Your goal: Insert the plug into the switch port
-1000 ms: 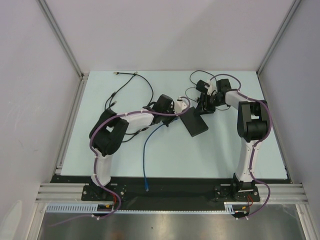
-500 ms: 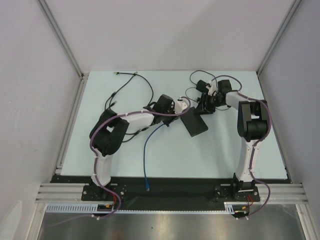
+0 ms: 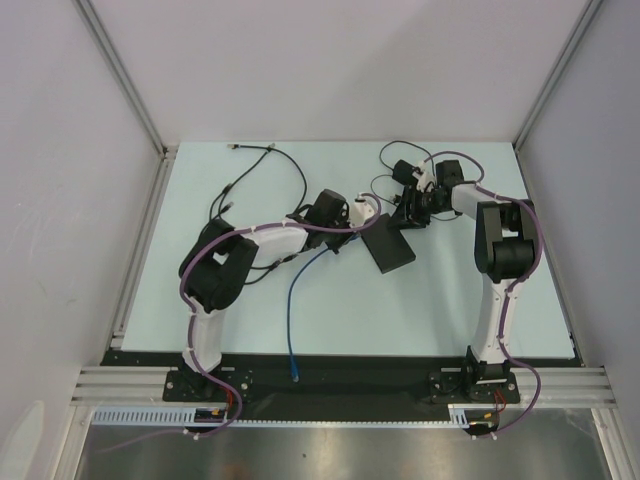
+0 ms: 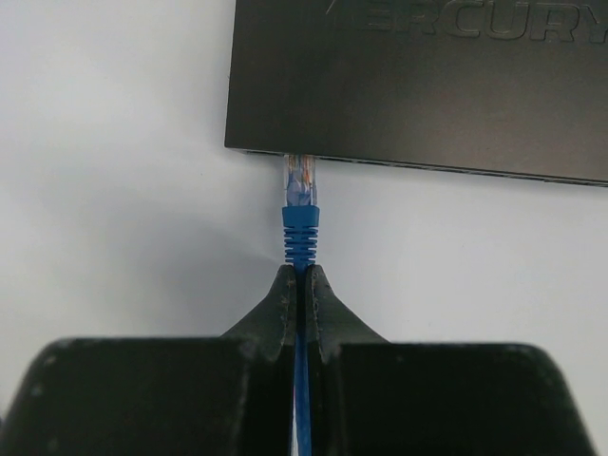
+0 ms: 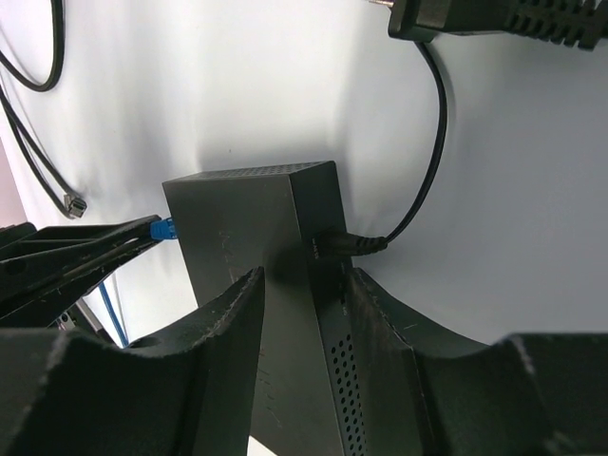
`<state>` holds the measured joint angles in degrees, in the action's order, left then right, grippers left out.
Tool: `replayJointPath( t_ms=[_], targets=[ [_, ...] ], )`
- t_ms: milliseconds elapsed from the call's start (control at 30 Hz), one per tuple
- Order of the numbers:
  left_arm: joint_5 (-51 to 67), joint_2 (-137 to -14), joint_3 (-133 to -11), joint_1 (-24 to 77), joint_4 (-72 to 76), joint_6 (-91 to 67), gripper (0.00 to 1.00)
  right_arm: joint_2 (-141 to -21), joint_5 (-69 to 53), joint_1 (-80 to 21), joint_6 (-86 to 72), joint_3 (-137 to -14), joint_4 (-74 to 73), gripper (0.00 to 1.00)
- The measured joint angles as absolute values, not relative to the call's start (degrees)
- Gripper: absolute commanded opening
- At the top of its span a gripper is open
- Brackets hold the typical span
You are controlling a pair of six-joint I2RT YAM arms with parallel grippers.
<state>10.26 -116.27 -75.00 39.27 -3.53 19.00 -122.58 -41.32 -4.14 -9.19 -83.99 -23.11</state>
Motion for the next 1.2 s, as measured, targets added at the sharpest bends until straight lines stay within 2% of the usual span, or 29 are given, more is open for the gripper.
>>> replayJointPath(
  t_ms=[633, 767, 1000, 1200],
  targets=[
    [11.6, -119.4, -80.2, 38.6, -8.4, 20.6, 0.00, -125.4, -42.3, -5.5, -1.3, -88.8, -27.1, 0.37],
    [13.0, -119.4, -80.2, 38.1, -8.4, 21.5, 0.00, -126.3, -42.4, -5.7, 3.7, -91.8, -31.8, 0.48],
    [16.8, -117.4, -77.5, 37.6, -6.5, 22.5, 0.00, -128.6, -43.0, -4.9, 14.0, -99.7, -46.1, 0.49],
    [18.7, -115.5, -75.3, 37.6, -5.3, 22.7, 0.00, -127.8, -43.2, -4.5, 16.5, -102.3, -48.6, 0.50]
  ],
)
